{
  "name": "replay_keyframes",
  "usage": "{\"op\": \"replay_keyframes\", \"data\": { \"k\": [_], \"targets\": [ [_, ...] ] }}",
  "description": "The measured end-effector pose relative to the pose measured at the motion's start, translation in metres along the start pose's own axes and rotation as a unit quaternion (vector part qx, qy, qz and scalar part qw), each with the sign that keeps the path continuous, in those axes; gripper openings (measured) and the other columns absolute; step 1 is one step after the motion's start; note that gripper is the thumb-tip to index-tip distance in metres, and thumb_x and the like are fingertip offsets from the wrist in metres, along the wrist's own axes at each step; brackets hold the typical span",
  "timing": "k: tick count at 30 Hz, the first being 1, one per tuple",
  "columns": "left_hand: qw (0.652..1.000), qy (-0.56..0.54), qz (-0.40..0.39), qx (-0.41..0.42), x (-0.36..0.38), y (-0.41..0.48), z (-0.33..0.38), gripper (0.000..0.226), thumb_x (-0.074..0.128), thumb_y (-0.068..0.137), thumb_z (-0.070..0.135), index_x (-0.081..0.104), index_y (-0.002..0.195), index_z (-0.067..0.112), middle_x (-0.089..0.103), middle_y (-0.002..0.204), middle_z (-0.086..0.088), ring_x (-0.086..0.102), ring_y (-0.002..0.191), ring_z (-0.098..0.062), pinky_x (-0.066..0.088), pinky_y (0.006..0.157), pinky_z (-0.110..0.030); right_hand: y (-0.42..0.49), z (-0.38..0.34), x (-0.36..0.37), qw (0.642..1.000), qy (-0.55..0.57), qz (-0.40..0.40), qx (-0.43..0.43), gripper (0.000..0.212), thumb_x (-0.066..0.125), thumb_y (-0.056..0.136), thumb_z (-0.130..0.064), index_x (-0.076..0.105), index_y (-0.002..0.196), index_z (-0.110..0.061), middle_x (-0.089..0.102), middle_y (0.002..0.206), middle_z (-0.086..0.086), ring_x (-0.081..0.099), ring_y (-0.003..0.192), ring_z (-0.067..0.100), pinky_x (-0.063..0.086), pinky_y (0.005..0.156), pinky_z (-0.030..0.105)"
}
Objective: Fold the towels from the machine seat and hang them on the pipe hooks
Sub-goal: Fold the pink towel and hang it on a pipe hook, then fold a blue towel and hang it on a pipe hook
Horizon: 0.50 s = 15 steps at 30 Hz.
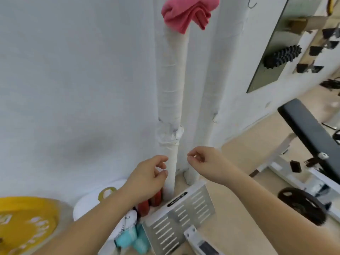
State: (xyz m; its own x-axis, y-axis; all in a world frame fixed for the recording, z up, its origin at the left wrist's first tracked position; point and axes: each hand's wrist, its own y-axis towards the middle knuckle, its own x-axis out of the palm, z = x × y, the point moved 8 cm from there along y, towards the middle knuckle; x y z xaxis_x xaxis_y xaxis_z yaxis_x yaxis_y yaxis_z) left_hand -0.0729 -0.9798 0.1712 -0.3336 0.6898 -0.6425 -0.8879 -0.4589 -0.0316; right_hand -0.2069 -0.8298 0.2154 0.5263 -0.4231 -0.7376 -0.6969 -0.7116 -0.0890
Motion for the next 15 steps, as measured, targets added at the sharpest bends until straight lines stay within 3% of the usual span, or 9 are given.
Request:
{"op": "replay_keyframes", "data": {
  "k": [4,8,10,12,15],
  "targets": [
    [0.995,-0.023,-0.097,-0.006,0.062,-0.070,-0.035,0.038,0.064,0.094,0.022,0.062,0.131,0.030,0.068,0.099,0.016,0.063,0.078,0.005,0.051,0.077,-0.015,-0.095,0.049,0.066,0.995,0.033,-0.015,0.096,0.018,0.058,0.097,-0.032,0.069,0.090,-0.020,0.057,0.066,-0.006,0.049,0.056,0.007,0.044,0.059,0.022],
    [0.985,-0.026,-0.171,-0.009,0.118,-0.143,-0.041,0.034,0.062,0.094,0.023,0.062,0.128,0.030,0.066,0.102,0.016,0.058,0.077,0.013,0.046,0.075,-0.011,-0.197,0.095,0.099,0.978,0.050,-0.007,0.203,0.021,0.053,0.098,-0.034,0.070,0.094,-0.022,0.072,0.076,0.004,0.060,0.054,0.007,0.051,0.060,0.024],
    [0.977,-0.028,-0.212,-0.013,0.148,-0.176,-0.039,0.034,0.061,0.096,0.022,0.060,0.129,0.030,0.065,0.105,0.015,0.059,0.076,0.010,0.045,0.069,-0.008,-0.247,0.118,0.109,0.965,0.087,0.010,0.247,0.022,0.053,0.099,-0.028,0.070,0.095,-0.014,0.074,0.084,0.013,0.057,0.055,0.007,0.047,0.056,0.020],
    [0.969,-0.039,-0.243,-0.017,0.177,-0.205,-0.036,0.035,0.061,0.097,0.023,0.059,0.131,0.030,0.063,0.106,0.014,0.060,0.078,0.001,0.047,0.067,-0.010,-0.296,0.140,0.114,0.948,0.117,0.041,0.293,0.020,0.054,0.097,-0.026,0.069,0.091,-0.016,0.073,0.086,0.013,0.055,0.062,0.013,0.046,0.059,0.026],
    [0.959,-0.023,-0.284,-0.011,0.224,-0.252,-0.026,0.035,0.060,0.096,0.025,0.059,0.131,0.030,0.063,0.104,0.015,0.062,0.079,-0.002,0.048,0.068,-0.010,-0.371,0.175,0.112,0.931,0.117,0.094,0.332,0.023,0.052,0.094,-0.028,0.066,0.081,-0.015,0.069,0.075,0.010,0.056,0.062,0.016,0.051,0.066,0.034]
  ]
}}
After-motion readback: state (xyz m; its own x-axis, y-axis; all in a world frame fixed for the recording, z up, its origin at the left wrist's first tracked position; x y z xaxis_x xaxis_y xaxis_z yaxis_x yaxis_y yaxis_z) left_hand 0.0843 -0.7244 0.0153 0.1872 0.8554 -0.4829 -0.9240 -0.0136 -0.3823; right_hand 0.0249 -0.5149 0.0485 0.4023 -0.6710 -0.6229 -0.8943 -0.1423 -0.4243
